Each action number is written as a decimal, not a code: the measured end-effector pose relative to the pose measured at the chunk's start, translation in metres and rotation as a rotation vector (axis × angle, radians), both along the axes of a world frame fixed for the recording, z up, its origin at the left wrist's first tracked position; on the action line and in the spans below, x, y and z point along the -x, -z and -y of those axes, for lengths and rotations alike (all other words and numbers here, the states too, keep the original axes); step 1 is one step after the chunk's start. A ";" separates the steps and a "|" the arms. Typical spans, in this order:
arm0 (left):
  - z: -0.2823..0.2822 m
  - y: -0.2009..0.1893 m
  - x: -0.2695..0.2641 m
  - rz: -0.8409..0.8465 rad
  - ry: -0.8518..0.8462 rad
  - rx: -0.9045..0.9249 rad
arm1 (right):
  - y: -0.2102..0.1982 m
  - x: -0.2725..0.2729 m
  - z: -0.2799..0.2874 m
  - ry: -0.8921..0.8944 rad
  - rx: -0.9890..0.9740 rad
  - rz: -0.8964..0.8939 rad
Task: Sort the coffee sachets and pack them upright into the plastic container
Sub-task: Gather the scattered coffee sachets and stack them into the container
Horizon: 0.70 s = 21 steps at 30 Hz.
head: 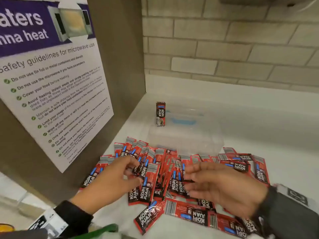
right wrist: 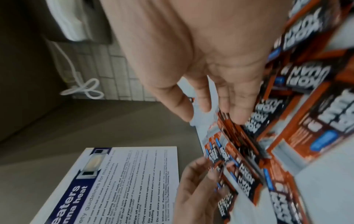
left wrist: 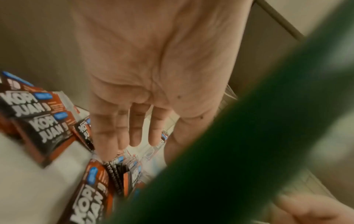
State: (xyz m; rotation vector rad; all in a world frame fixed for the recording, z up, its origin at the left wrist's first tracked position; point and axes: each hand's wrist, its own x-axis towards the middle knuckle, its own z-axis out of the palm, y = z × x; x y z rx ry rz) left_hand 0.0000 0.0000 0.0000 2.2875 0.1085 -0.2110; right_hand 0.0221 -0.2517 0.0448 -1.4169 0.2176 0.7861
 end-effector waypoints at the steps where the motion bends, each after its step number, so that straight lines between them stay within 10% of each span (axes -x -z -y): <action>1: -0.003 0.003 -0.003 -0.016 0.020 0.021 | 0.007 -0.007 -0.006 -0.003 -0.024 -0.047; 21: 0.004 0.012 -0.047 -0.265 0.025 0.305 | 0.019 -0.052 -0.067 -0.095 0.073 -0.189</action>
